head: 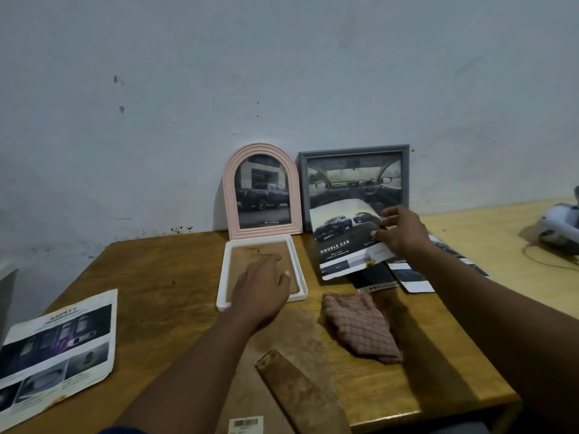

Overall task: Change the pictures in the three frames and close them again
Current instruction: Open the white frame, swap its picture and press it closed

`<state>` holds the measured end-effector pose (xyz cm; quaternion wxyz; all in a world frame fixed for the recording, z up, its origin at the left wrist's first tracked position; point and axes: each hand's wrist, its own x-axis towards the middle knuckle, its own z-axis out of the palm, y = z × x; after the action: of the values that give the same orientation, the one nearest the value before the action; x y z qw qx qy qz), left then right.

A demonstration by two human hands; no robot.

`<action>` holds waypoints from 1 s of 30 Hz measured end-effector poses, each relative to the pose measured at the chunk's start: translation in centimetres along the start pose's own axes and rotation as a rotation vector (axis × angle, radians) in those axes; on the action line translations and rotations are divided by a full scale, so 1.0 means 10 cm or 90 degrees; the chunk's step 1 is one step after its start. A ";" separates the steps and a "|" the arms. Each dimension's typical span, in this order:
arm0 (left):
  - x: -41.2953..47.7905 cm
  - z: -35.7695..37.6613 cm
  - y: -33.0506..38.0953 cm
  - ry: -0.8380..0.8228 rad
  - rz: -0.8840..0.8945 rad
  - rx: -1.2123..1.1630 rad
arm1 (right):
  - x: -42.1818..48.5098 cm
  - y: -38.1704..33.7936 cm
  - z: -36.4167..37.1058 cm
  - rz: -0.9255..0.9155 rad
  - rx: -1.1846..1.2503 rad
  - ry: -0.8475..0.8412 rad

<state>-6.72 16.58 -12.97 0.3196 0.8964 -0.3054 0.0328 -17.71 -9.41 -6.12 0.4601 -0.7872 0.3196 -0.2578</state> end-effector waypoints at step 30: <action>-1.05 -1.66 -1.67 0.208 -0.280 0.138 | -1.49 -1.46 2.96 -0.303 -0.252 -0.515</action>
<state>-3.47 42.07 -11.66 0.2660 0.9529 -0.0430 0.1389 -2.93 23.64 -7.93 0.3176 -0.9471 -0.0297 0.0351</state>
